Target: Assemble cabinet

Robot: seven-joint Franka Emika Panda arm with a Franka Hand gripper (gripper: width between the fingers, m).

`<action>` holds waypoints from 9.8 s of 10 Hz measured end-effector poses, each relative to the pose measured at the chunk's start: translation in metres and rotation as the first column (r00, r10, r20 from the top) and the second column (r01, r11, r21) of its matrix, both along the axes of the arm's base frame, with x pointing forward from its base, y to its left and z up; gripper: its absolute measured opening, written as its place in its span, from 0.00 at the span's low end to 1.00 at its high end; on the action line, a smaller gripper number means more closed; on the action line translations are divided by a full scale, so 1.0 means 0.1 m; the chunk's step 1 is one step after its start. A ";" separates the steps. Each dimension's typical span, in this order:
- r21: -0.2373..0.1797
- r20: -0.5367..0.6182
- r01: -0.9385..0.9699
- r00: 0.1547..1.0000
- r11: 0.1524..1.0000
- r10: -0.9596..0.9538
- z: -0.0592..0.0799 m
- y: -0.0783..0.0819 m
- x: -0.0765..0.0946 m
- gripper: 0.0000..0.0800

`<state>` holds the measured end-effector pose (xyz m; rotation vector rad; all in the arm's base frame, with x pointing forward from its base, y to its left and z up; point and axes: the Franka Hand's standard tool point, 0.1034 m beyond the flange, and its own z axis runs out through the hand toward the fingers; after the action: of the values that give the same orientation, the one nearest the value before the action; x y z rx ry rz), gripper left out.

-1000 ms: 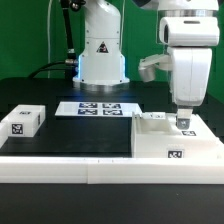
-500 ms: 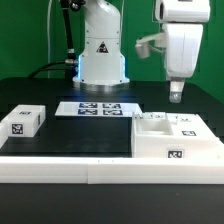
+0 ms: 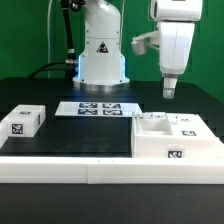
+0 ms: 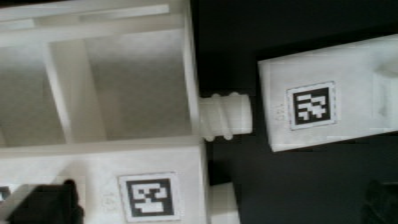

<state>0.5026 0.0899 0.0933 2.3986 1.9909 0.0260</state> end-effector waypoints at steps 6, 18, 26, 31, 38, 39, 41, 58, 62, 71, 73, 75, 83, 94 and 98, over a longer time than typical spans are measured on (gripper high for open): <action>0.007 -0.025 -0.045 0.999 0.999 0.046 -0.18 0.09 -0.46 1.00; 0.027 -0.077 -0.046 0.996 0.999 0.048 -0.55 0.02 -0.74 1.00; 0.047 -0.097 -0.056 0.993 0.997 0.061 -0.77 0.07 -0.92 0.65; 0.048 -0.101 -0.054 0.993 0.997 0.059 -0.79 0.07 -0.93 0.10; 0.023 -0.093 -0.031 0.995 0.999 0.033 -0.57 -0.01 -0.90 0.09; 0.014 -0.094 -0.026 0.995 1.000 0.027 -0.51 -0.03 -0.90 0.09; 0.006 -0.087 -0.021 0.996 1.000 0.022 -0.43 -0.06 -0.87 0.09; 0.000 -0.075 -0.061 0.995 0.998 0.061 -0.29 -0.30 -0.53 0.09; 0.003 -0.071 -0.072 0.995 0.997 0.072 -0.30 -0.33 -0.46 0.09; 0.019 -0.045 -0.108 0.993 0.994 0.109 -0.36 -0.38 -0.25 0.09; 0.023 -0.023 -0.118 0.993 0.993 0.118 -0.34 -0.36 -0.05 0.09; 0.024 -0.015 -0.127 0.992 0.992 0.127 -0.33 -0.35 0.08 0.09; 0.029 -0.005 -0.148 0.989 0.989 0.148 -0.32 -0.33 0.43 0.09; 0.031 0.002 -0.137 0.991 0.990 0.137 -0.34 -0.34 0.72 0.58; 0.031 0.001 -0.137 0.991 0.990 0.137 -0.34 -0.34 0.72 0.99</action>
Offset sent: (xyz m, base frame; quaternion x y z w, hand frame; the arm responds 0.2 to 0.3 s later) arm -0.0514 0.0131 -0.0074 0.0144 0.0026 -0.0172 0.9997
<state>0.5743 0.0558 0.0595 2.2750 2.1677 0.0592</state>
